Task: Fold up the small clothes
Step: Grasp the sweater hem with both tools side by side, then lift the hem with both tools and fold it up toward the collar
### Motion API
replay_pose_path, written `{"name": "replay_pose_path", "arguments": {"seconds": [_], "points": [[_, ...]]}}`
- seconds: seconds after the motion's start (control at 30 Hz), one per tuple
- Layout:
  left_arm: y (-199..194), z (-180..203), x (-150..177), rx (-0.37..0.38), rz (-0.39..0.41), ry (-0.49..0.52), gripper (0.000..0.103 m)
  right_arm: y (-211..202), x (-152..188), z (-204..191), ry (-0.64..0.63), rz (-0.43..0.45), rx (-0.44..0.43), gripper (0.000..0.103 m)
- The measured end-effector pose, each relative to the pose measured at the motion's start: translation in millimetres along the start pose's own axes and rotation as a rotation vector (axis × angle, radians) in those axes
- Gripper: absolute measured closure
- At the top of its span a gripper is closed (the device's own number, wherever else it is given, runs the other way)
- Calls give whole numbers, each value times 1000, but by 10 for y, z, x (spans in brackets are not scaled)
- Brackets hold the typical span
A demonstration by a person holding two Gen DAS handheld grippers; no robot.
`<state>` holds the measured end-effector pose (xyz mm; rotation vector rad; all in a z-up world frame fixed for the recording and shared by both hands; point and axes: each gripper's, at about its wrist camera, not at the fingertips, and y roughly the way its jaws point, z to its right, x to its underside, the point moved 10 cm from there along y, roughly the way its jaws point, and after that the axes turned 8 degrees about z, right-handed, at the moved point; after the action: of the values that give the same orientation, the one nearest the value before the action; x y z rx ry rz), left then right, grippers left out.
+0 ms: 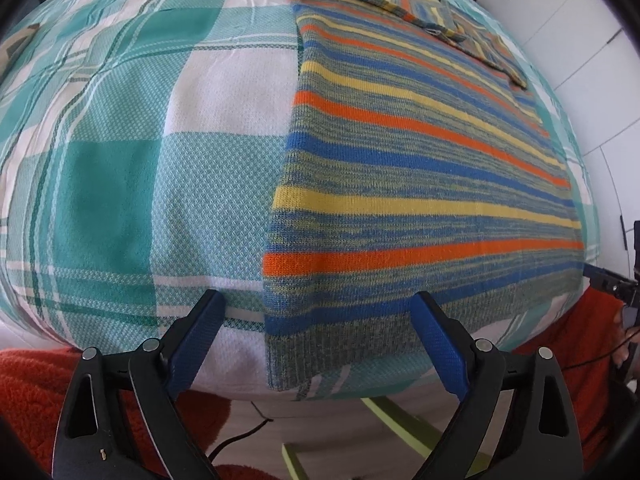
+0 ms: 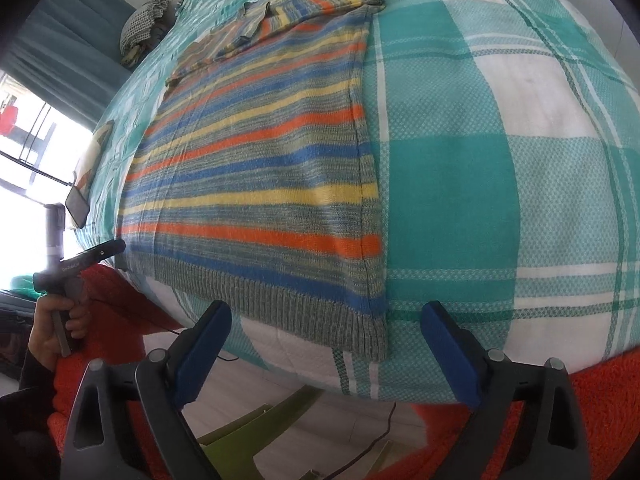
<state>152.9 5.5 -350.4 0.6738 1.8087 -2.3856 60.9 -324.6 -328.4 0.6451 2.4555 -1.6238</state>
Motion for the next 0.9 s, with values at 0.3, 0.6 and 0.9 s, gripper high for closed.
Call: {"name": "replay_pose_path", "arguments": {"seconds": [0.3, 0.6, 0.9], "points": [[-130, 71, 12, 37, -41, -9, 98, 135, 40, -128, 19, -58, 4, 96], [-591, 254, -1036, 229, 137, -95, 98, -466, -824, -314, 100, 203, -137, 96], [-54, 34, -2946, 175, 251, -153, 98, -205, -2762, 65, 190, 400, -153, 96]]}}
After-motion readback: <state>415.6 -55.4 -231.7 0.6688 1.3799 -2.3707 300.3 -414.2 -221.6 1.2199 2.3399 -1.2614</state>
